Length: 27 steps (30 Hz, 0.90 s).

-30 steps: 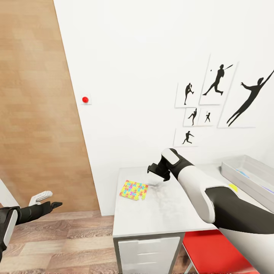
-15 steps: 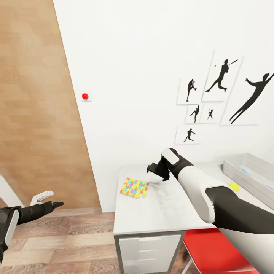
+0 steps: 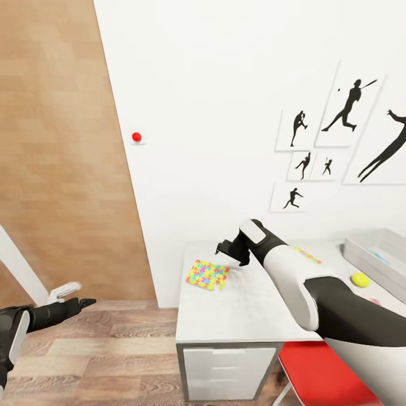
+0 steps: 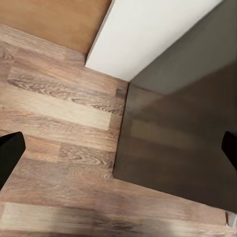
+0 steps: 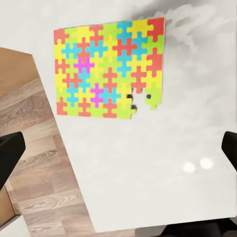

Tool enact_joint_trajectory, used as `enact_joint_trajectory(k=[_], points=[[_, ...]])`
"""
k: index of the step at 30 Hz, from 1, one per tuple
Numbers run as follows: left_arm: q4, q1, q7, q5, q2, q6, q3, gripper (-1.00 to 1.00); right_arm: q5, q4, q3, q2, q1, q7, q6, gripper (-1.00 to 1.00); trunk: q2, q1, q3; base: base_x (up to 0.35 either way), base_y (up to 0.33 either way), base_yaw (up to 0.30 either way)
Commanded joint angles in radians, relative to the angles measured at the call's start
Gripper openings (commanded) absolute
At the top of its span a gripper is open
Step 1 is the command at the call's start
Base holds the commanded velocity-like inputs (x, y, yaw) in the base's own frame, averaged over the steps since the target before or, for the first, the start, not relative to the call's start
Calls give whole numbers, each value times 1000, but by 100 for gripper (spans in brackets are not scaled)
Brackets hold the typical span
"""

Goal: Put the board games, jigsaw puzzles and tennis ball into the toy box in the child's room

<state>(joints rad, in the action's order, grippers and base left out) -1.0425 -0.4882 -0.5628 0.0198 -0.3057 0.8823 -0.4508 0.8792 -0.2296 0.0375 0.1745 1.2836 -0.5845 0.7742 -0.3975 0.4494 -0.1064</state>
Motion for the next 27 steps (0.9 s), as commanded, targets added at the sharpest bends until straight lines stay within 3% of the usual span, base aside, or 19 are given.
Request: enact_joint_trajectory(k=[1,9,20,27], points=[[0,-1,-5,2,0,7,-2,100,11,-2,4,0,0,-10,1,100,-2,1,-4,0,0,129],[-1,-1,-19,2,1,-5,-2,100,9,-7,4,0,-57,-9,0,100,-2,1,-17,0,0,129],[-6,-1,-22,2,2,-14,-2,100,9,-143,8,0,-153,-9,1,100,-2,1,-35,0,0,130],[-9,-1,-23,2,2,-14,-2,100,9,-169,27,0,-177,-9,1,100,-2,1,-46,0,0,130]])
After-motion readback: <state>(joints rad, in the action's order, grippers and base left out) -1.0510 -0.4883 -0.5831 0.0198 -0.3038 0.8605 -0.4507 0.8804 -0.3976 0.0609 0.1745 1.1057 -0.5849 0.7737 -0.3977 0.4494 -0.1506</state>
